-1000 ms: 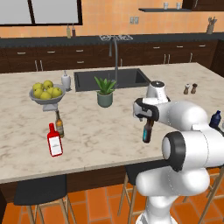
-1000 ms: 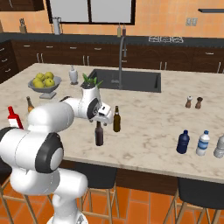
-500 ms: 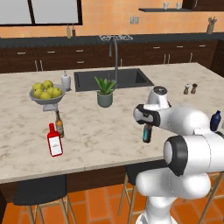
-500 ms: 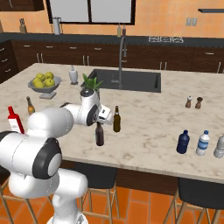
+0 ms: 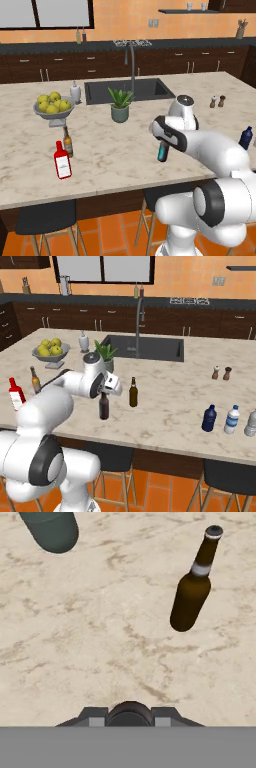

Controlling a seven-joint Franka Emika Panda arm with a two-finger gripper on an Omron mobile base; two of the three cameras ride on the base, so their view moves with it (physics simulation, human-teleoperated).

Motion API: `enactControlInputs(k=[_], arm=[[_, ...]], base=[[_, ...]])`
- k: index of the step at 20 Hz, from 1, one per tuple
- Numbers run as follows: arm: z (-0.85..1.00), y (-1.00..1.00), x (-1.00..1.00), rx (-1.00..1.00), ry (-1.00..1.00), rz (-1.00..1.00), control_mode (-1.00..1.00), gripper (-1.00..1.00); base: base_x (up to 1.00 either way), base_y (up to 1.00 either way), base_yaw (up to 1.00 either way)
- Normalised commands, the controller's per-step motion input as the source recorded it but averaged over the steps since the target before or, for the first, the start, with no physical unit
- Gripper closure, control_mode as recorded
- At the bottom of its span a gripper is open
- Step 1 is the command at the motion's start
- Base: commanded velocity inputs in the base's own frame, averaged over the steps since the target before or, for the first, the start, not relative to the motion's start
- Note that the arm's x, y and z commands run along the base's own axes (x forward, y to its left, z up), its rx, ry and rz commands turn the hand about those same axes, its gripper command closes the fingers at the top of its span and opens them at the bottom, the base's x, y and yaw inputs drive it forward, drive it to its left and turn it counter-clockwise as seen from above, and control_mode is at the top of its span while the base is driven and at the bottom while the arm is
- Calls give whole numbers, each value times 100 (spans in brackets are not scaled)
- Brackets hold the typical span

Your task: Move the plastic bottles in the middle to the plastics group, and the glass bottles in the middle to the glass group.

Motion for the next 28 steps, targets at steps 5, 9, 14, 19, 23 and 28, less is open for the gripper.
enactControlInputs(k=[5,9,14,19,23,28], arm=[[44,65,-20,2,0,12,-100,100],[40,67,-11,0,0,14,-100,100],[3,71,-20,0,-3,15,-100,100],[0,83,-5,0,-10,12,-100,100],[0,88,6,0,-8,7,-100,100],[0,81,13,0,-3,4,-100,100]], base=[[0,0,0],[0,0,0],[0,0,0],[0,0,0],[0,0,0],[0,0,0]])
